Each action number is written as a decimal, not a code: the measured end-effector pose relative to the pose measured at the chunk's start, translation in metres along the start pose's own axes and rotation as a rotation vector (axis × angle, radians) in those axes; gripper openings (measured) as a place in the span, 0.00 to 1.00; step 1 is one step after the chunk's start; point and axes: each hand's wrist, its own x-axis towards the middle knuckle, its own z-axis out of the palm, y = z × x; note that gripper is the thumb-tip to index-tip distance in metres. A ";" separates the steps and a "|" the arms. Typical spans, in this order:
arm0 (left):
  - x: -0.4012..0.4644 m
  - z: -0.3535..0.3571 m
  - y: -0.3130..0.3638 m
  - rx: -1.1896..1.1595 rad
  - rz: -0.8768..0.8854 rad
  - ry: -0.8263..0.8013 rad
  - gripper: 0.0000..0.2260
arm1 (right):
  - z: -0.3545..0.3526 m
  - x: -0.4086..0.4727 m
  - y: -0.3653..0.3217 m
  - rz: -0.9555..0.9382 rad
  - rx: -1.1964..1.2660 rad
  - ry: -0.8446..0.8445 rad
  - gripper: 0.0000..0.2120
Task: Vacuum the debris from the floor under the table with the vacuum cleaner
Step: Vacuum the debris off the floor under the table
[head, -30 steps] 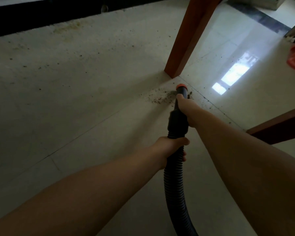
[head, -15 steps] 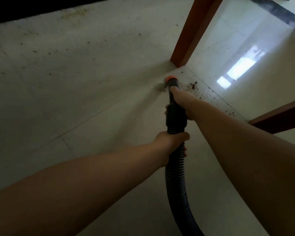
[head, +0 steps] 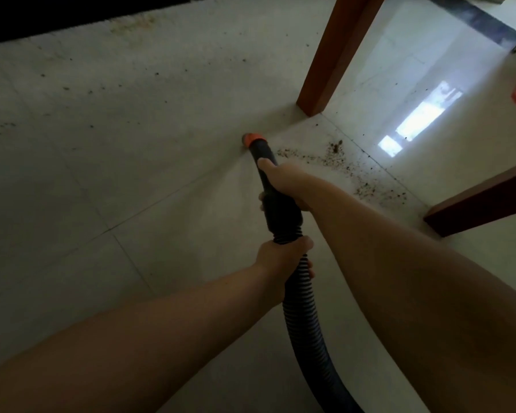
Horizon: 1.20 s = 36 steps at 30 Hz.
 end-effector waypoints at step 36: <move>-0.026 0.022 -0.023 0.321 -0.162 -0.192 0.07 | -0.044 -0.039 0.075 0.220 0.246 0.341 0.25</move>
